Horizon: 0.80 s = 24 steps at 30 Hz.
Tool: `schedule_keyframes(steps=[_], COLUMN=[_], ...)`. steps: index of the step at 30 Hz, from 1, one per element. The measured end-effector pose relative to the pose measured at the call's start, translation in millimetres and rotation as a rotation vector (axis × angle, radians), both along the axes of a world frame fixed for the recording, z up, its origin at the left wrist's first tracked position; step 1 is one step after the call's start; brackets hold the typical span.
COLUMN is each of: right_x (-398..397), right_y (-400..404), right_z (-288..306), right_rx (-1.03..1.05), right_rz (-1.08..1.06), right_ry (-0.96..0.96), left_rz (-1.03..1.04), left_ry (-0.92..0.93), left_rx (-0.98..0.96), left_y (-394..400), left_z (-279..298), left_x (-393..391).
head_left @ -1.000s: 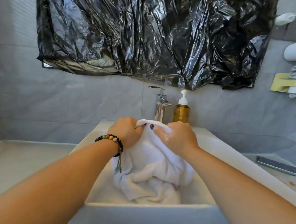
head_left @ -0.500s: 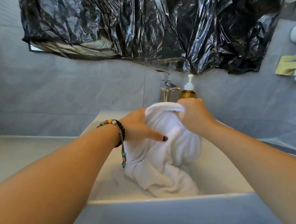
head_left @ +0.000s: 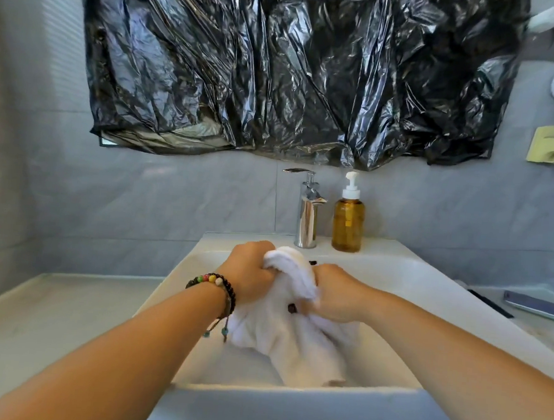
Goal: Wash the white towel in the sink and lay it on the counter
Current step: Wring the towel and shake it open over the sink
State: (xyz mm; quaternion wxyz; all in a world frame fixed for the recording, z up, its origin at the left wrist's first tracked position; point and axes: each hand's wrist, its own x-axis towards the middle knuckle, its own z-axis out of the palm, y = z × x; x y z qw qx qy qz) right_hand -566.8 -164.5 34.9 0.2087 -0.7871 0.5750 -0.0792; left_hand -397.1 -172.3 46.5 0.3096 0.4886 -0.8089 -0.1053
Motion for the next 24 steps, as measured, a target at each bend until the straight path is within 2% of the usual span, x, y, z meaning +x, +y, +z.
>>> schedule_keyframes(steps=[1,2,3,7,10,12,14,16,21,24], right_x=[-10.5,-19.6,-30.1,-27.7,-34.3,-36.6,-43.0,-50.4,-59.5,-72.9], right_y=[3.8,5.8,12.2,16.9,21.0,24.6,26.3,29.8,15.1,-1.9], right_z=[3.7,11.6,21.4,86.7,143.5,171.5,178.4,162.6,68.5,18.0], right_rx=[-0.277,-0.424,-0.483,-0.626,-0.795,-0.837,-0.818,-0.766,-0.411,-0.379], right_rz=[-0.050,-0.073,-0.076,-0.070,-0.106,-0.090,-0.052,-0.007,-0.062,-0.062], right_ry=[-0.062,-0.012,0.063,0.158,0.182,0.161,0.111,0.111,0.174,0.098], left_rz=[0.019,0.036,0.050,0.051,0.075,0.051,-0.002,-0.033,-0.106,-0.137], left_ry=[-0.019,-0.037,-0.055,-0.077,-0.087,-0.063,-0.059,-0.152,-0.533,-0.620], left_rx=[-0.037,-0.076,-0.107,-0.255,-0.481,-0.563,-0.517,-0.397,0.028,0.176], left_y=[0.7,1.4,1.6,7.3,15.8,20.9,21.8,17.8,2.5,-5.9], left_z=[3.1,9.1,16.7,72.7,125.7,147.5,147.7,126.6,39.6,6.1], left_x=[-1.9,-2.9,-2.6,-5.1,-7.7,-6.3,-4.4,-2.0,-3.1,-6.6])
